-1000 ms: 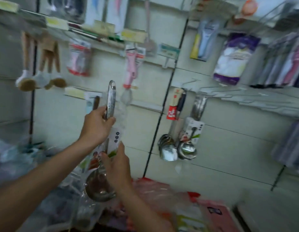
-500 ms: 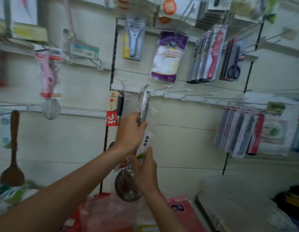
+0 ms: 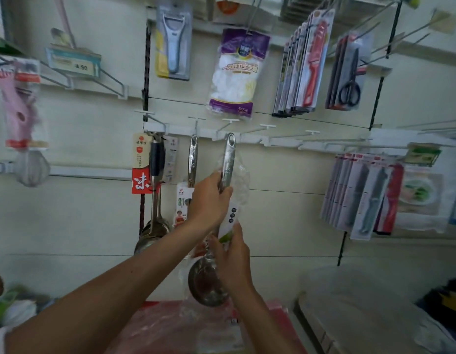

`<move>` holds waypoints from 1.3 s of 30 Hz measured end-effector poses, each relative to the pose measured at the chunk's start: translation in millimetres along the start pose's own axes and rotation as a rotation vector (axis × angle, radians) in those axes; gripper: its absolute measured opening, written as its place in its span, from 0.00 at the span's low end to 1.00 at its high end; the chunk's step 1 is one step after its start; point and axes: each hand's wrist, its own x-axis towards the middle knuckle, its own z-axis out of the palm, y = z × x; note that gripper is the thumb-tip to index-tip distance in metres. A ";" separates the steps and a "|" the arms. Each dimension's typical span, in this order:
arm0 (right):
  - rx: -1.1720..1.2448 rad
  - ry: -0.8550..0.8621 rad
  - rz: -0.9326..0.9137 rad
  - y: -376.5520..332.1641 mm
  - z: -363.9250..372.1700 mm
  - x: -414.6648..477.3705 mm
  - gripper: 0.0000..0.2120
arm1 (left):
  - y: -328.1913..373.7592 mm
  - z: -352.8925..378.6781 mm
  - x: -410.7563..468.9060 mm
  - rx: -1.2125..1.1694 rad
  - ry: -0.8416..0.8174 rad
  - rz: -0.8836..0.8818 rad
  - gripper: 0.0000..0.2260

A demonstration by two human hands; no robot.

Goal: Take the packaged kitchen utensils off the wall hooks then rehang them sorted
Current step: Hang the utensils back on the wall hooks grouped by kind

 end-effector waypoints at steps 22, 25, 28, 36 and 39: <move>-0.059 0.015 0.018 20.2 12.3 49.4 0.35 | -33.6 20.4 41.6 -0.038 0.037 0.044 0.07; -0.071 0.025 0.019 28.1 14.2 54.3 0.35 | -44.2 28.2 45.9 -0.052 0.032 0.035 0.07; -0.068 0.024 0.009 32.6 17.8 65.8 0.33 | -51.9 34.3 58.4 -0.046 0.031 0.015 0.06; -0.088 0.036 -0.009 57.5 27.9 114.2 0.31 | -80.3 60.9 98.6 -0.040 0.039 -0.058 0.06; -0.096 0.016 0.012 67.6 33.7 136.4 0.30 | -93.3 72.9 116.0 -0.012 0.039 -0.094 0.05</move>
